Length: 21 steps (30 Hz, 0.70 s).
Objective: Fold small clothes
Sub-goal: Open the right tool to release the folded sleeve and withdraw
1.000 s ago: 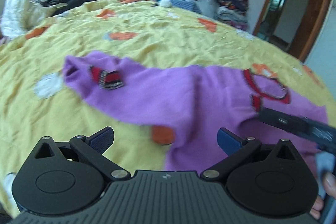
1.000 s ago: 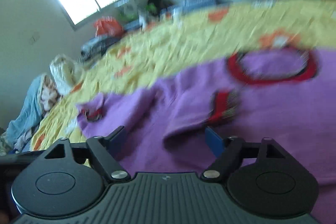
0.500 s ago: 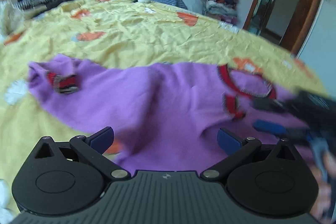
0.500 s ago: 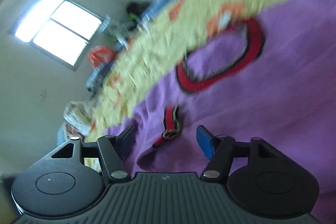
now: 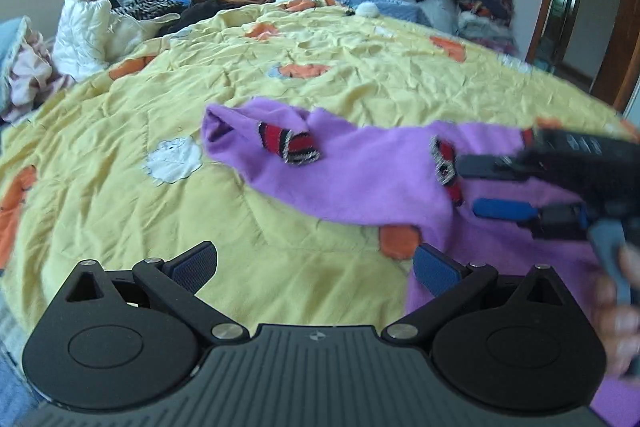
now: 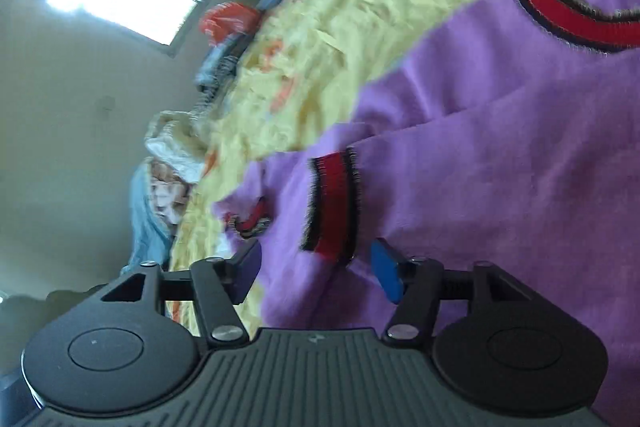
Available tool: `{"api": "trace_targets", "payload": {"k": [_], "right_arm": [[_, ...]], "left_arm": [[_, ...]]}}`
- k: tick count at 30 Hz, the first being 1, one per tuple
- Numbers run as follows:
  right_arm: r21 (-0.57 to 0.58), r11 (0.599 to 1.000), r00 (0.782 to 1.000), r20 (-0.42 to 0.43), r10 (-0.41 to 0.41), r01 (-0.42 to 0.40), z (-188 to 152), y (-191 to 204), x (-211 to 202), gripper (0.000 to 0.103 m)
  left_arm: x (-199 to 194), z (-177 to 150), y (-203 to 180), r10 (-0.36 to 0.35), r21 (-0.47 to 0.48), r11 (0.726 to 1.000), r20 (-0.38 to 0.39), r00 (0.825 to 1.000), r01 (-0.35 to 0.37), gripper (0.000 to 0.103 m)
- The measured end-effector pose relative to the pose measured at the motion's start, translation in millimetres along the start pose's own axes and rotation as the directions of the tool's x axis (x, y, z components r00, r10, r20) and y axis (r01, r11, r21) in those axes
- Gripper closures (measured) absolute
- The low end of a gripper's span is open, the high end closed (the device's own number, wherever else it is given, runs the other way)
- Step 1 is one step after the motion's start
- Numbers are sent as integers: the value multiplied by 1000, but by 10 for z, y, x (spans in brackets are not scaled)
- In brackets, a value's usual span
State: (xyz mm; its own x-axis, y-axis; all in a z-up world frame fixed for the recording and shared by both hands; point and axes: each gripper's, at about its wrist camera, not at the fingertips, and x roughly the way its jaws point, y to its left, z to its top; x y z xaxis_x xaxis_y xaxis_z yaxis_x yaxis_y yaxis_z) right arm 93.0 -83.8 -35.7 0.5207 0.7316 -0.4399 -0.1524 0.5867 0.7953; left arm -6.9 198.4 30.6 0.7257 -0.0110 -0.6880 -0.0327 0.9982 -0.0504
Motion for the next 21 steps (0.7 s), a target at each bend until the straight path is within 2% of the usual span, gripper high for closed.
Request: {"api": "trace_targets", "payload": {"k": [3, 5, 7, 9, 12, 13, 14, 15, 17, 18, 19, 20, 21], "right_arm": [[-96, 990, 990, 103, -91, 101, -32, 49, -354, 42], [-123, 966, 963, 176, -205, 228, -14, -23, -646, 42], [-132, 935, 925, 246, -292, 330, -34, -143, -962, 39], [-126, 904, 890, 274, -364, 409, -46, -295, -1212, 28], [-116, 832, 819, 296, -492, 542, -102, -529, -1465, 27], [-106, 822, 808, 290, -513, 560, -128, -633, -1551, 28], [-107, 829, 813, 296, -501, 549, -153, -722, -1660, 28], [-107, 834, 816, 304, -491, 542, -170, -777, -1753, 28], [-105, 811, 793, 316, -521, 575, -180, -837, -1862, 28], [-93, 797, 775, 325, -542, 596, -180, -865, -1909, 28], [-92, 792, 769, 329, -548, 603, -181, -905, -1957, 28], [-105, 797, 777, 330, -536, 595, -181, -945, -1998, 28], [-125, 792, 778, 329, -535, 597, -184, -954, -2028, 28]], "left_arm": [[22, 114, -65, -86, -32, 996, 30, 996, 87, 0], [126, 197, -188, -182, -40, 982, 40, 982, 184, 0], [284, 256, -367, -270, -28, 962, 42, 962, 272, 0], [495, 288, -577, -269, -4, 963, 10, 963, 269, 0], [759, 244, -789, -254, 59, 965, -11, 967, 254, 0], [830, 213, -805, -267, 64, 961, -26, 963, 268, 0], [892, 180, -781, -283, 63, 957, -32, 959, 285, 0], [945, 150, -742, -262, 65, 963, -23, 965, 262, 0], [1063, 119, -608, -114, 78, 990, -9, 993, 114, 0], [1115, 125, -498, -86, 63, 994, -1, 996, 86, 0], [1120, 131, -370, -97, 41, 995, 23, 995, 96, 0], [1122, 154, -258, -79, 29, 997, 30, 996, 78, 0], [1134, 177, -195, -14, 35, 999, 32, 999, 13, 0]]}}
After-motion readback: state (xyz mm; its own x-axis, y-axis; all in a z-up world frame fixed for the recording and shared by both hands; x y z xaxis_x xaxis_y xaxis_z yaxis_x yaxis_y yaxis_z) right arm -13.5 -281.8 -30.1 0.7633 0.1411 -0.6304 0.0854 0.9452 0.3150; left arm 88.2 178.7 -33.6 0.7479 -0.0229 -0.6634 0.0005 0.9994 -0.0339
